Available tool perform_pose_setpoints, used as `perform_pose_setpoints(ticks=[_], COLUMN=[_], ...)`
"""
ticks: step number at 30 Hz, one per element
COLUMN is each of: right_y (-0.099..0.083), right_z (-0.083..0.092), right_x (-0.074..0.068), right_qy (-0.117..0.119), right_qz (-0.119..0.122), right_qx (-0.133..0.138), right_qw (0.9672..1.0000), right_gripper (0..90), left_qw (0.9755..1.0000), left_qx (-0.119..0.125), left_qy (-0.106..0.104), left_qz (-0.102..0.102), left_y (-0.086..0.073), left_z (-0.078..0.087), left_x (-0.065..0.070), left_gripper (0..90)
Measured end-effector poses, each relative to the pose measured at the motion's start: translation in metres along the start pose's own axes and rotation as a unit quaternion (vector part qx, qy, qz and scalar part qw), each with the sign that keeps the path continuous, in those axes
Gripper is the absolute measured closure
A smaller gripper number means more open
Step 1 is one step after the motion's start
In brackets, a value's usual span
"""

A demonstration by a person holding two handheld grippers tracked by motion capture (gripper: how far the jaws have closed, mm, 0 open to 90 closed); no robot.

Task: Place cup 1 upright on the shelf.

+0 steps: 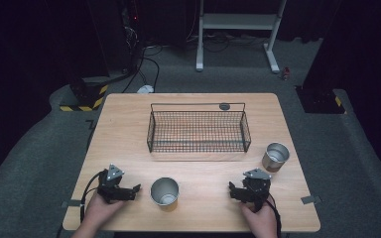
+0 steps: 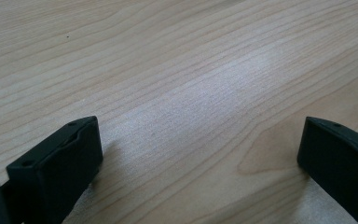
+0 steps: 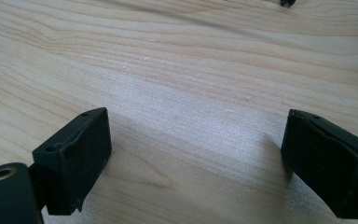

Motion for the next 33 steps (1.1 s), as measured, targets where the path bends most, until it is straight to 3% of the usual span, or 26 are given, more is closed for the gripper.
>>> perform_pose_setpoints(ticks=[14, 27, 33], right_y=[-0.0007, -0.0008, -0.0007], right_z=[0.0008, 0.0009, 0.0009], right_x=[-0.0009, -0.0012, -0.0010], right_qy=[0.003, 0.003, 0.003], right_qz=[0.004, 0.006, 0.006], right_qx=[0.000, 0.001, 0.001], right_qw=[1.0000, 1.0000, 1.0000], right_gripper=[8.5, 8.5, 8.5], left_qw=[1.0000, 0.9999, 0.9995], left_qx=[-0.003, -0.004, -0.005], left_qy=[0.001, 0.009, 0.025], left_qz=[-0.004, 0.008, 0.021], left_y=[0.0007, 0.0002, 0.0016], left_z=[-0.0003, 0.0003, 0.0004], left_x=[-0.0006, -0.0017, -0.0065], left_gripper=[0.3, 0.2, 0.9])
Point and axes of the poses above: each handheld gripper's, and its own axes: z roughly backward along the jaws, y roughly out of its top, x roughly to its right, the point moved 8 cm from there along -z, roughly forward along the jaws, and after that the axes turned 9 degrees about z, right-handed, at the moved point
